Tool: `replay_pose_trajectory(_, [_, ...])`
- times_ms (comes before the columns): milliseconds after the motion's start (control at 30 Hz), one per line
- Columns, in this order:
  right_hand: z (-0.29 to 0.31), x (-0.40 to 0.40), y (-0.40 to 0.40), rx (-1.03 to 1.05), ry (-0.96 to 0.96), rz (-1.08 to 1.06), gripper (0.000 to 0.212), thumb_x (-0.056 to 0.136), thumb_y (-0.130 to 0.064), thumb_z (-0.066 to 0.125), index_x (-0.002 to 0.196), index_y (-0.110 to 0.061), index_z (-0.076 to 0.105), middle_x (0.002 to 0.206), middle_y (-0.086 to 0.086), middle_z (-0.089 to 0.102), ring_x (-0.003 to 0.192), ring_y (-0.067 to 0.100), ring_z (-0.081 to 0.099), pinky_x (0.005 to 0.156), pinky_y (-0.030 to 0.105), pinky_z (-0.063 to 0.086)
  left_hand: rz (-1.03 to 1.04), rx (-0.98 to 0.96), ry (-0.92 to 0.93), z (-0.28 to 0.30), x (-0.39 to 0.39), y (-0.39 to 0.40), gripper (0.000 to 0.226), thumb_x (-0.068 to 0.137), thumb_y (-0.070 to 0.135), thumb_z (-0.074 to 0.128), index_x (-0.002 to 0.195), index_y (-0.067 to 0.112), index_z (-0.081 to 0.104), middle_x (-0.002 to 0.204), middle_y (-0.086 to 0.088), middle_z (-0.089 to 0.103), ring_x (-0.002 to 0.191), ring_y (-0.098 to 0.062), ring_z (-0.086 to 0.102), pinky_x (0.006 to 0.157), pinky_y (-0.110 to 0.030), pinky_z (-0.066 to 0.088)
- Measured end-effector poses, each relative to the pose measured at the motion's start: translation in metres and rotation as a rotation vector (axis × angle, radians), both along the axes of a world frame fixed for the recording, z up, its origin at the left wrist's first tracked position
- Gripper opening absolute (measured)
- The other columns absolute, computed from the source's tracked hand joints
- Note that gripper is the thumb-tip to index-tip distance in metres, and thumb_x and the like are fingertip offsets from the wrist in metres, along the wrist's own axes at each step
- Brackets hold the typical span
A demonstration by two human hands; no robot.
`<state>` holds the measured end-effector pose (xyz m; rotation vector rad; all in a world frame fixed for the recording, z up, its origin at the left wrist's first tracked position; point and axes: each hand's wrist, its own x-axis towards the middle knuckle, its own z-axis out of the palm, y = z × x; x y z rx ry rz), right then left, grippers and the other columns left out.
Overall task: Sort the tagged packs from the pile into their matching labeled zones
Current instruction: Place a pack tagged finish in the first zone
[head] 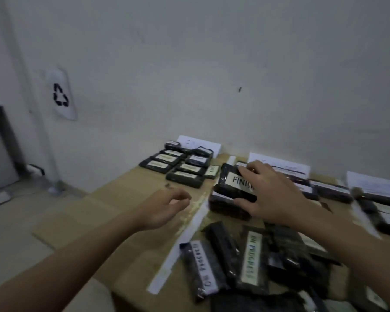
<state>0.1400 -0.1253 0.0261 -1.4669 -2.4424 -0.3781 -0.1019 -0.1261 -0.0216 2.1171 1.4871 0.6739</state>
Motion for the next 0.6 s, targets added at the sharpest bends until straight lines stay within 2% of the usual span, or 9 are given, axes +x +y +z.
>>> replay_pose_trajectory(67, [-0.002,-0.039,0.025,-0.072,-0.011,0.031,0.071,0.083,-0.056,0.055,0.139,-0.018,0.034,0.136,0.003,0.039,0.125,0.022,0.037,0.098,0.033,0.038,0.051,0.004,0.073,-0.018,-0.032,0.01,0.03,0.096,0.028,0.045,0.118,0.013,0.058,0.114,0.007,0.056,0.106,-0.005,0.05,0.077,-0.006,0.034])
replay_pose_trajectory(200, [-0.018,-0.116,0.073,-0.207,0.026,0.065,0.067,0.082,-0.052,0.06,0.135,-0.017,0.039,0.131,0.005,0.045,0.121,0.023,0.043,0.096,0.037,0.042,0.151,0.087,0.226,-0.048,-0.087,0.034,0.043,0.091,0.041,0.038,0.117,0.013,0.057,0.119,-0.001,0.056,0.113,-0.016,0.05,0.094,-0.022,0.037])
replay_pose_trajectory(267, [-0.03,-0.15,0.095,-0.251,0.073,0.081,0.063,0.081,-0.051,0.063,0.131,-0.017,0.044,0.128,0.006,0.048,0.118,0.023,0.046,0.094,0.038,0.043,0.187,0.159,0.299,-0.059,-0.106,0.041,0.061,0.084,0.052,0.025,0.121,0.014,0.055,0.126,-0.001,0.052,0.12,-0.018,0.047,0.102,-0.028,0.037])
replay_pose_trajectory(300, [-0.037,-0.165,0.105,-0.267,0.083,0.088,0.061,0.081,-0.05,0.063,0.129,-0.016,0.046,0.127,0.006,0.049,0.117,0.024,0.046,0.094,0.038,0.044,0.193,0.18,0.33,-0.064,-0.113,0.044,0.073,0.078,0.056,0.016,0.126,0.015,0.053,0.132,0.0,0.049,0.125,-0.017,0.043,0.105,-0.028,0.033])
replay_pose_trajectory(367, [-0.049,-0.195,0.125,-0.278,0.087,0.097,0.058,0.081,-0.048,0.063,0.127,-0.016,0.047,0.126,0.006,0.049,0.118,0.024,0.046,0.094,0.039,0.043,0.211,0.2,0.358,-0.073,-0.125,0.047,0.081,0.073,0.059,0.006,0.134,0.021,0.045,0.141,0.004,0.041,0.132,-0.012,0.035,0.109,-0.025,0.025])
replay_pose_trajectory(500, [-0.065,-0.242,0.157,-0.289,0.139,0.121,0.05,0.082,-0.045,0.06,0.122,-0.016,0.052,0.123,0.007,0.049,0.117,0.025,0.047,0.09,0.036,0.043,0.22,0.221,0.324,-0.081,-0.13,0.05,0.083,0.071,0.061,0.0,0.138,0.029,0.038,0.145,0.012,0.034,0.133,-0.004,0.029,0.109,-0.019,0.016])
replay_pose_trajectory(600, [-0.073,-0.264,0.177,-0.306,0.151,0.111,0.05,0.082,-0.044,0.06,0.123,-0.015,0.052,0.125,0.009,0.048,0.119,0.026,0.045,0.092,0.036,0.042,0.224,0.247,0.302,-0.082,-0.13,0.051,0.084,0.071,0.059,-0.001,0.138,0.028,0.037,0.146,0.013,0.033,0.135,-0.003,0.026,0.111,-0.021,0.014])
